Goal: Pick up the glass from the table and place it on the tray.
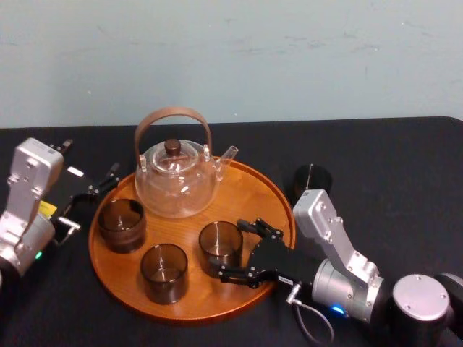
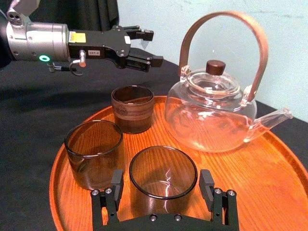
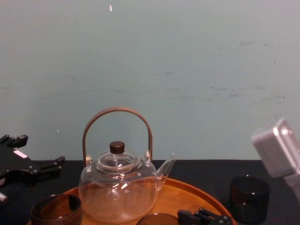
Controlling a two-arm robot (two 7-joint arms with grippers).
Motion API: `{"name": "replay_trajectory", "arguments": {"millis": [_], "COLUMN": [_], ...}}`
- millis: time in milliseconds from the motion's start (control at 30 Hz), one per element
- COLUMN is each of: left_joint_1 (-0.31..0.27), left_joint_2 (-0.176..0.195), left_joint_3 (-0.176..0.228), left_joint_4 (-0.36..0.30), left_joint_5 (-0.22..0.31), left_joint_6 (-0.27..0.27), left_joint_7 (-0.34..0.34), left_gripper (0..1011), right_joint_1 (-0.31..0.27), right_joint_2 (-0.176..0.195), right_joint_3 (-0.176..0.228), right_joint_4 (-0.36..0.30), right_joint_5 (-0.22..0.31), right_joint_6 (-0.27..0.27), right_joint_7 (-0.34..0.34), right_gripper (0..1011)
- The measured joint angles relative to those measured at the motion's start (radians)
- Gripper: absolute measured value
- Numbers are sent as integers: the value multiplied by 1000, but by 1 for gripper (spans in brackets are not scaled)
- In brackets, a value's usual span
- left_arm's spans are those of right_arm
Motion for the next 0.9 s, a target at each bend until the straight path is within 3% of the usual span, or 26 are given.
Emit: {"name": "replay_trajectory", "arguments": {"millis": [367, 900], "left_joint_1": [0, 0], "left_joint_2": [0, 0], "left_joint_3": [0, 0], "left_joint_4": [0, 0], "left_joint_5": [0, 0], "left_joint_6": [0, 0], "left_joint_7": [0, 0], "left_gripper": [1002, 1001], "right_joint_1": [-76, -190], "right_joint_2": [60, 130], "right_joint_3": [50, 159], "right_joint_4": [-112, -193], "right_joint_5": [19, 63], "right_joint_6": [-23, -57], "right_joint_7": [-11, -49], "right_gripper": [1002, 1002]}}
